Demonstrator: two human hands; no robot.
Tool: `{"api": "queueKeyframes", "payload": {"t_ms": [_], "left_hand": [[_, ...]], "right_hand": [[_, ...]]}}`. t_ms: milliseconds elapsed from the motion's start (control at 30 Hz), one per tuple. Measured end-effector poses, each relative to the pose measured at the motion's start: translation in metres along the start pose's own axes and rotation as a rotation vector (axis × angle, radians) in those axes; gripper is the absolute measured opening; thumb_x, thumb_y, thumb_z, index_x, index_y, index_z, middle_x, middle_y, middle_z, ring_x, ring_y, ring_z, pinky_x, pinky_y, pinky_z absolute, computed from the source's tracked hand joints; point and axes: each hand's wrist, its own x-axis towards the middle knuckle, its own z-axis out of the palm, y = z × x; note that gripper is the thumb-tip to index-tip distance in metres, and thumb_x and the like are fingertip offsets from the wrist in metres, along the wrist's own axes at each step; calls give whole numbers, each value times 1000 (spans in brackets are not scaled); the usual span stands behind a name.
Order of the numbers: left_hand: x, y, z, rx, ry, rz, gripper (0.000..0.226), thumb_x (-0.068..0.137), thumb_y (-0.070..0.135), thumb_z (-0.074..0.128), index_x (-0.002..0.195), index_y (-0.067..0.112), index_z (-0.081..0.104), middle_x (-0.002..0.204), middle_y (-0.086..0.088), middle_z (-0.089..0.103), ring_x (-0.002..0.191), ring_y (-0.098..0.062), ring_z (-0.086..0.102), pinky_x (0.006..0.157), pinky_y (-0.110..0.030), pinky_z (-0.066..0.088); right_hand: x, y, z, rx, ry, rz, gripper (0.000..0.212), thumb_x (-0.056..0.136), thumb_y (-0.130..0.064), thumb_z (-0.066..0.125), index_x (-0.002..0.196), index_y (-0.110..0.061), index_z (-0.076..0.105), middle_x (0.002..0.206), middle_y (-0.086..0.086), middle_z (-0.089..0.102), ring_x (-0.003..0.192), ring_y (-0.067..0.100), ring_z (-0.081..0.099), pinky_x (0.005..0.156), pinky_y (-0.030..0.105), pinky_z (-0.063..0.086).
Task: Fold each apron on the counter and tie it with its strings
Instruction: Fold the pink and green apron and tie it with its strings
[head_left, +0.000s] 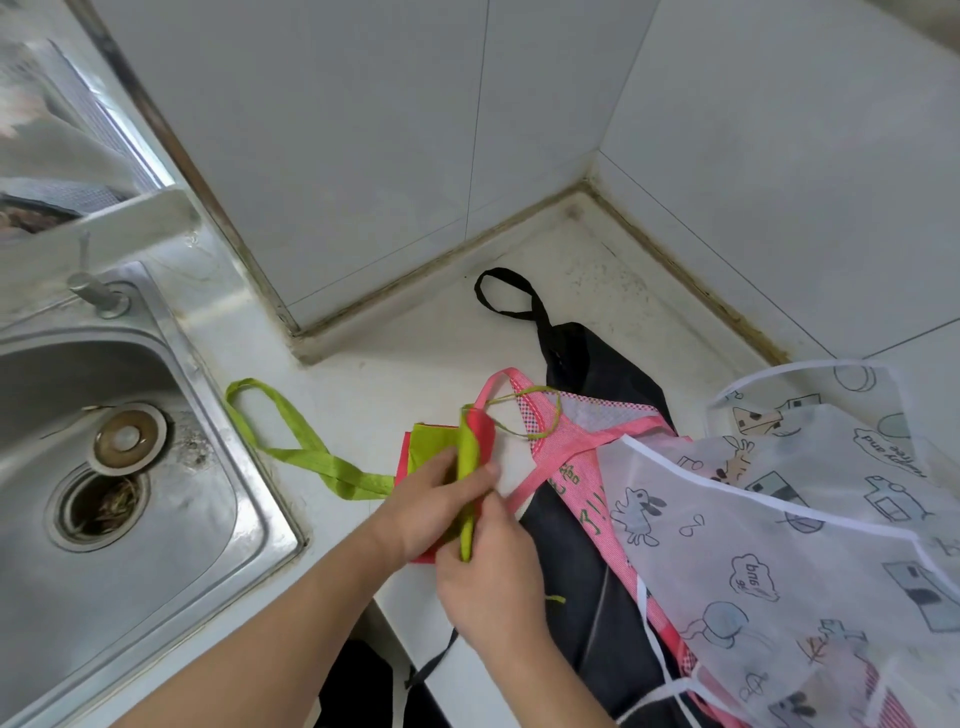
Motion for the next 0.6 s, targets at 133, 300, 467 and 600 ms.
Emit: {"api": "queueKeyframes", "payload": {"t_ms": [133,300,467,600], "left_hand": [[9,-1,-8,130,201,-63,5,102,24,59,102,25,64,95,0,71,96,-23,66,98,-43,52],[11,-4,-14,195,218,-51,17,100,14,60,114,24,59,103,3,68,98,-18,65,89,-37,52],[9,-4,-13,480,373,162,18,82,2,62,84,18,52,88,2,56,85,-19,52,69,-31,37],[5,-9,-19,449,467,97,18,79,4,59,82,16,47,87,-1,53,82,-19,52,62,-30,35]], "right_hand": [[-3,-7,17,-33,-65,-77,64,86,-35,64,145,-33,39,125,-13,54,112,16,61,88,40,56],[-11,7,20,-269,-78,-174,67,94,-43,59,150,-34,23,145,-13,38,120,18,59,88,41,55],[-7,10,21,-389,-74,-198,54,97,-34,54,146,-30,31,139,-8,43,118,22,61,86,43,53],[-5,9,23,-431,-105,-208,51,94,-30,55,140,-32,33,135,-7,42,115,23,60,84,43,53]]}}
